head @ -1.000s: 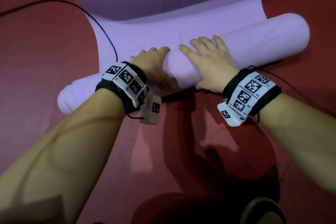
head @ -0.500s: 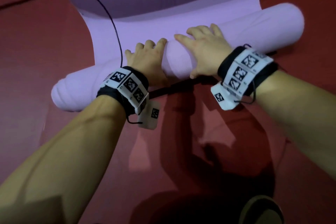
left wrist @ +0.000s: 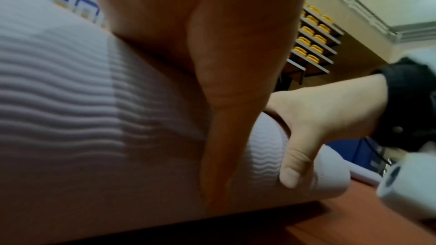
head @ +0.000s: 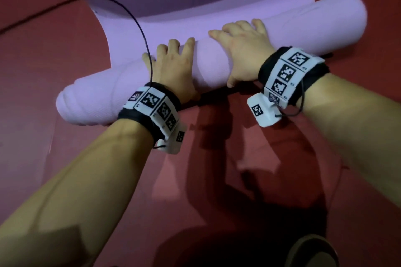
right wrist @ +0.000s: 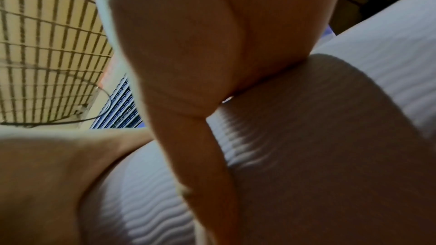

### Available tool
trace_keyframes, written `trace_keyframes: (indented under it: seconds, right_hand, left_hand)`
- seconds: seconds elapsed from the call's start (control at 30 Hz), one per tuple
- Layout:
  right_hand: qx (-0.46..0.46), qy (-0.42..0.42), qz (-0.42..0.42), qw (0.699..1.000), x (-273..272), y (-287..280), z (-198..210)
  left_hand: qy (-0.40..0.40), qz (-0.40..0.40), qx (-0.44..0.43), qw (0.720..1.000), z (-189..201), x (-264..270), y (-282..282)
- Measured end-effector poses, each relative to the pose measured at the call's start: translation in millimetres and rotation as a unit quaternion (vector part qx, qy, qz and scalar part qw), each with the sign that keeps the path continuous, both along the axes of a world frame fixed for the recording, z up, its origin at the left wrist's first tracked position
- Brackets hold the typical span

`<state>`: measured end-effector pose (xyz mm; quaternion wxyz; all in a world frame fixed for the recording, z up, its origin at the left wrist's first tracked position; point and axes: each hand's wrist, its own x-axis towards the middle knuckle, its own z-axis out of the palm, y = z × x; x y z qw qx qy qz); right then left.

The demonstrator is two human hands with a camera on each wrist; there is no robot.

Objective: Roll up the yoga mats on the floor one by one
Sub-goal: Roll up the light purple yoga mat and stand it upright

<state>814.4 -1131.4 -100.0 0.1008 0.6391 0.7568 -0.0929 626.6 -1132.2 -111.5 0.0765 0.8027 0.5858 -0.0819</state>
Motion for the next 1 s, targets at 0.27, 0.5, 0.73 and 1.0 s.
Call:
trace_keyframes:
  seconds: [0.27,0.5,0.73,1.0]
  right_hand:
    - [0.013,-0.048,0.01,0.999,-1,-2,-9]
    - [0.006,-0.027,0.008,1.0,-3,4,1]
    - [0.039,-0.052,0.019,0.998,-7,-21,8]
    - [-0.037,-0.071,0.031,0.996,-12,-73,24]
  left_hand:
    - [-0.007,-0.001,0.003,1.0,-3,-1,7]
    - [0.002,0.011,-0.022,1.0,3,1,15]
    - [0.023,0.0,-0.015,1.0,18,4,-10]
    - [0.05,-0.026,-0.096,0.994,28,-5,-56]
